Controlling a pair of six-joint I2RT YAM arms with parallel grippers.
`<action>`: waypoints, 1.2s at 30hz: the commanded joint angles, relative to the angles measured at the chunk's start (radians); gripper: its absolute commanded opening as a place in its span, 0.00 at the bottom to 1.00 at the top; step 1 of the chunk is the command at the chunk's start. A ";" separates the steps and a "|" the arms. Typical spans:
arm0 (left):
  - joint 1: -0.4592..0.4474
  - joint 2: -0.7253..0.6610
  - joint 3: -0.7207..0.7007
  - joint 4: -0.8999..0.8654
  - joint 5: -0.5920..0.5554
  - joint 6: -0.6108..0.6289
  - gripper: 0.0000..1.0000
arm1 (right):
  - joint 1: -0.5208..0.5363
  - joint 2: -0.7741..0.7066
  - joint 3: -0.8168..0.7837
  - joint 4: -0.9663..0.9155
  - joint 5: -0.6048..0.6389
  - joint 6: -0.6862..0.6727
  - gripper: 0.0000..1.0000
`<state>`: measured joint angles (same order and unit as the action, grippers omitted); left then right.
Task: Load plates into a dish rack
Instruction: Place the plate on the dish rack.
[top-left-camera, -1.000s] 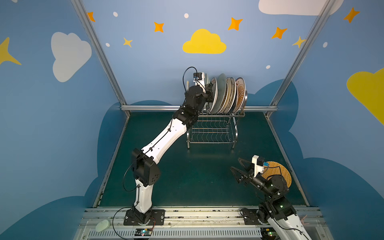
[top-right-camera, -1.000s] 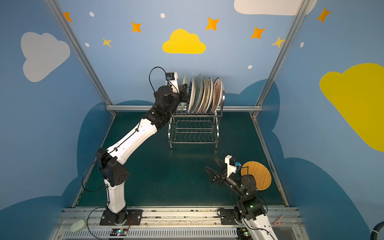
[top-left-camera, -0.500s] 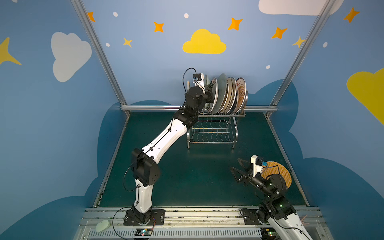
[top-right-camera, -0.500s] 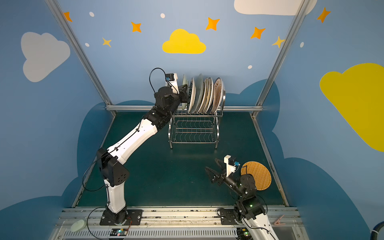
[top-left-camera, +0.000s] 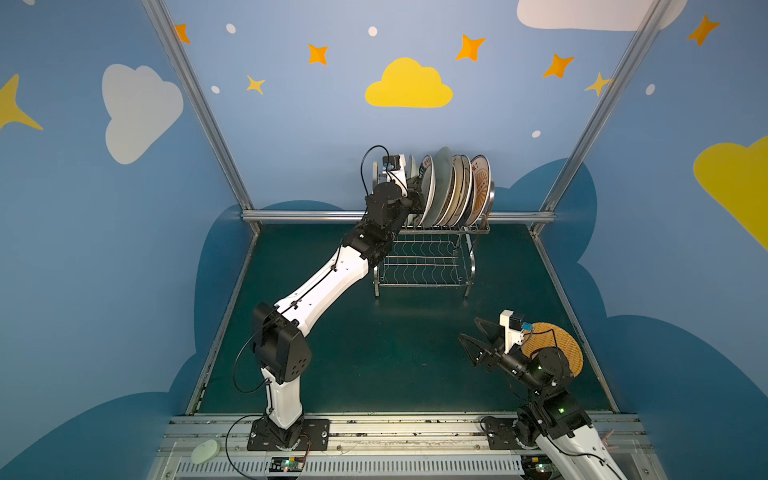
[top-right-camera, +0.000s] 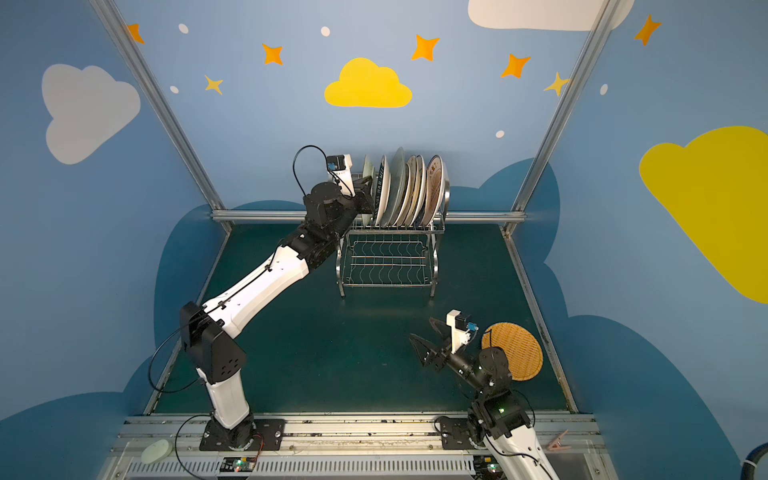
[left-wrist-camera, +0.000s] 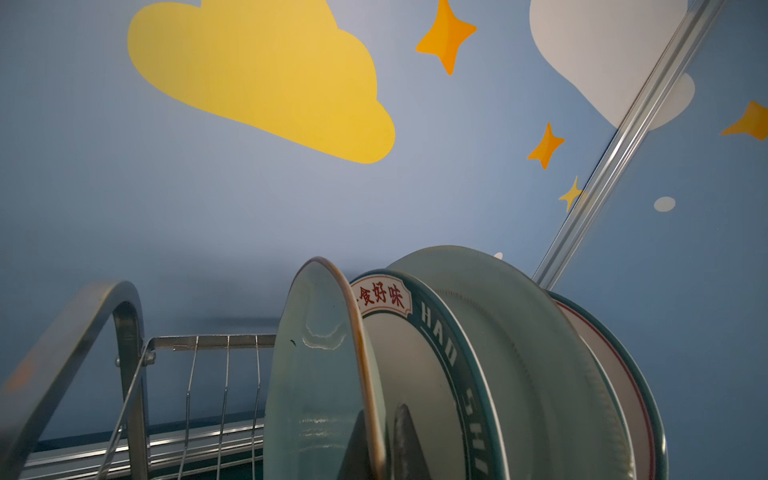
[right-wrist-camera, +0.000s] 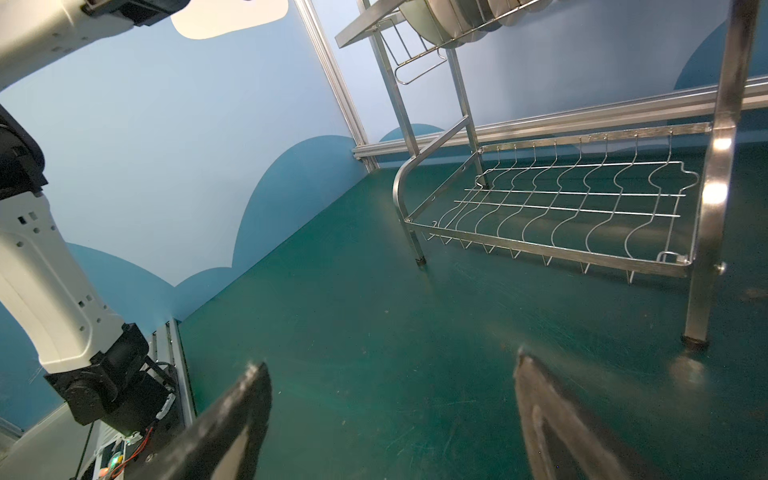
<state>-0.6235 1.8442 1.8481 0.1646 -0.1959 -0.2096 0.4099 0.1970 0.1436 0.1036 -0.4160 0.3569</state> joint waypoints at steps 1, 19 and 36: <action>-0.006 -0.054 -0.016 0.074 -0.011 0.047 0.04 | 0.009 0.005 0.022 0.007 0.010 -0.019 0.90; -0.019 0.010 0.021 0.049 -0.020 0.098 0.18 | 0.016 0.010 0.025 0.001 0.019 -0.023 0.90; -0.021 -0.008 0.085 0.020 -0.007 0.058 0.23 | 0.022 0.010 0.026 -0.004 0.025 -0.029 0.90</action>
<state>-0.6464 1.8553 1.8992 0.1825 -0.1974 -0.1375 0.4255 0.2043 0.1440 0.0994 -0.4000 0.3355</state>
